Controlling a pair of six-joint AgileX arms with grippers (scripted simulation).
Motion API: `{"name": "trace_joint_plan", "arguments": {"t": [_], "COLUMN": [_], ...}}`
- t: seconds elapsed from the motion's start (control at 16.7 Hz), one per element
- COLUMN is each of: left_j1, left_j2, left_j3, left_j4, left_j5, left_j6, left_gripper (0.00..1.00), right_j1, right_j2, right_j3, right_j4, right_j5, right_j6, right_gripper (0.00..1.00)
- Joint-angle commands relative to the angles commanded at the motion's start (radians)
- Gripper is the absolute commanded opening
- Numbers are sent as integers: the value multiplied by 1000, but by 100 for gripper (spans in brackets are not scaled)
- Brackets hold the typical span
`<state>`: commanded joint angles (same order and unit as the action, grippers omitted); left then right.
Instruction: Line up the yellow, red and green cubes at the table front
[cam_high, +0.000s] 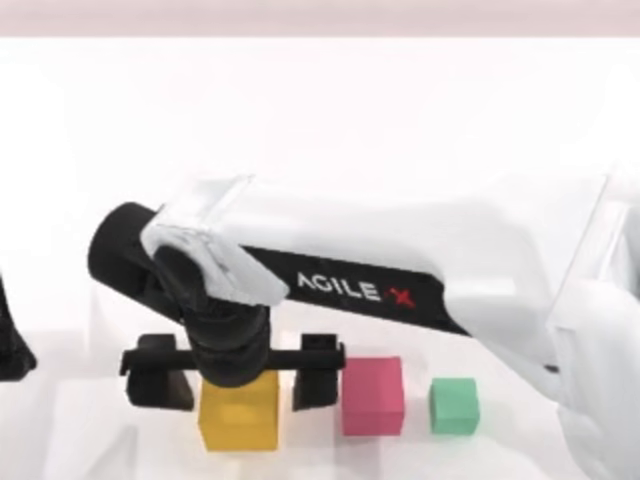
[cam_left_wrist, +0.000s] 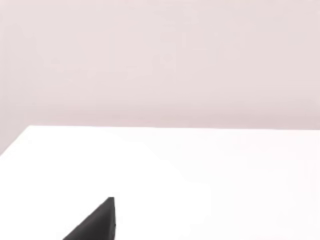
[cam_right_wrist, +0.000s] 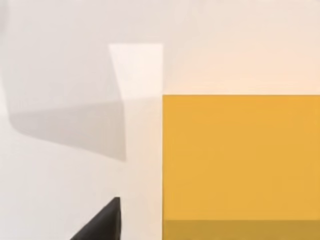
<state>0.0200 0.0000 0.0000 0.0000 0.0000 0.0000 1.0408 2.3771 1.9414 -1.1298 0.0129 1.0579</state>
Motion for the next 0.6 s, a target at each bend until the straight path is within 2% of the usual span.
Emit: {"name": "trace_joint_plan", "arguments": {"t": [0.24, 0.6], "left_j1": [0, 0], "left_j2": [0, 0], "left_j3": [0, 0], "left_j4": [0, 0], "left_j5": [0, 0], "left_j6": [0, 0], "left_gripper": [100, 100], "right_j1": [1, 7], "right_j2": [-1, -19], "right_j3": [17, 200], "right_j4": [-18, -225], "right_j5": [0, -1], "right_j6": [-1, 1], "right_gripper": [100, 100]}}
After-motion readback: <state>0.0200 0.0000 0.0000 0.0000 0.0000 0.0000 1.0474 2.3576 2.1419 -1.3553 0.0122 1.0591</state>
